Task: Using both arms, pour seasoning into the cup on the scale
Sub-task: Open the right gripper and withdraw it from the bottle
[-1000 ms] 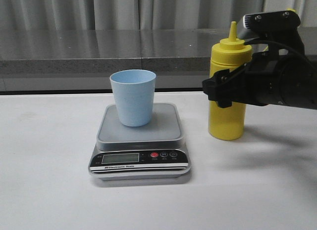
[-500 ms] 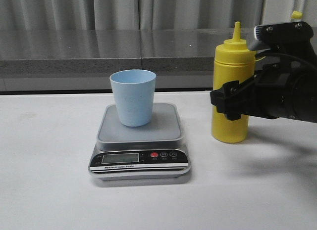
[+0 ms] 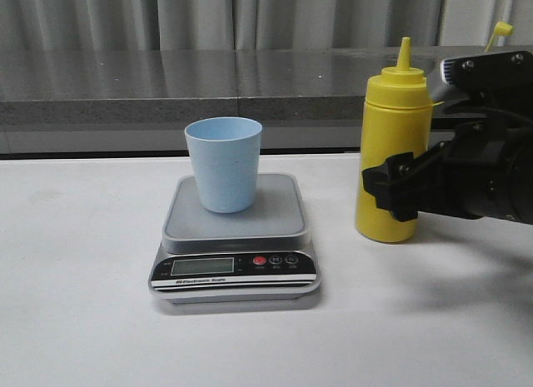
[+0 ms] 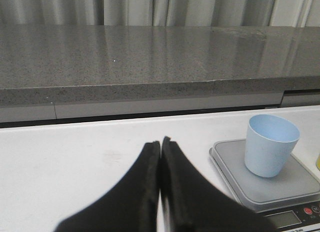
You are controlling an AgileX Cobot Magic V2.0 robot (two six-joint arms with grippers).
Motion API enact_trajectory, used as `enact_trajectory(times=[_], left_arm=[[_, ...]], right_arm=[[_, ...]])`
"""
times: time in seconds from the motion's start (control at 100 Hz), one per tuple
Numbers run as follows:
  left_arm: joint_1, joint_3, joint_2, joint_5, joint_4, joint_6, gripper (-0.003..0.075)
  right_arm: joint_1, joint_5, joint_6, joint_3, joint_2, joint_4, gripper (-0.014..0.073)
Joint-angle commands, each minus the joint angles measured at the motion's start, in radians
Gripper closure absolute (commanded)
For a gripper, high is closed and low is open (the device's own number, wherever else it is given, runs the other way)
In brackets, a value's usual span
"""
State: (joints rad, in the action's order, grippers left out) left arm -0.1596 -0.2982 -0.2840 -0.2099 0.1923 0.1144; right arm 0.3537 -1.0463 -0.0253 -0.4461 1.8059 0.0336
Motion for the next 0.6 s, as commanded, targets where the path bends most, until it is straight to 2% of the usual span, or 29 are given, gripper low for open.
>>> enact_trajectory(times=[0.0,0.44,0.59], left_arm=[[0.003,-0.03,-0.006,0.079,0.011,-0.007,0.074],[0.003,-0.03,-0.006,0.079,0.011,-0.007,0.074],[0.003,-0.03,-0.006,0.079,0.011,-0.007,0.074]], right_arm=[[-0.006,-0.099,0.001,0.006,-0.054,-0.002,-0.0003],[-0.006,-0.156,0.001,0.183,-0.224,-0.111,-0.0003],[-0.006,-0.09,0.002,0.245,-0.355,-0.175,-0.0003]])
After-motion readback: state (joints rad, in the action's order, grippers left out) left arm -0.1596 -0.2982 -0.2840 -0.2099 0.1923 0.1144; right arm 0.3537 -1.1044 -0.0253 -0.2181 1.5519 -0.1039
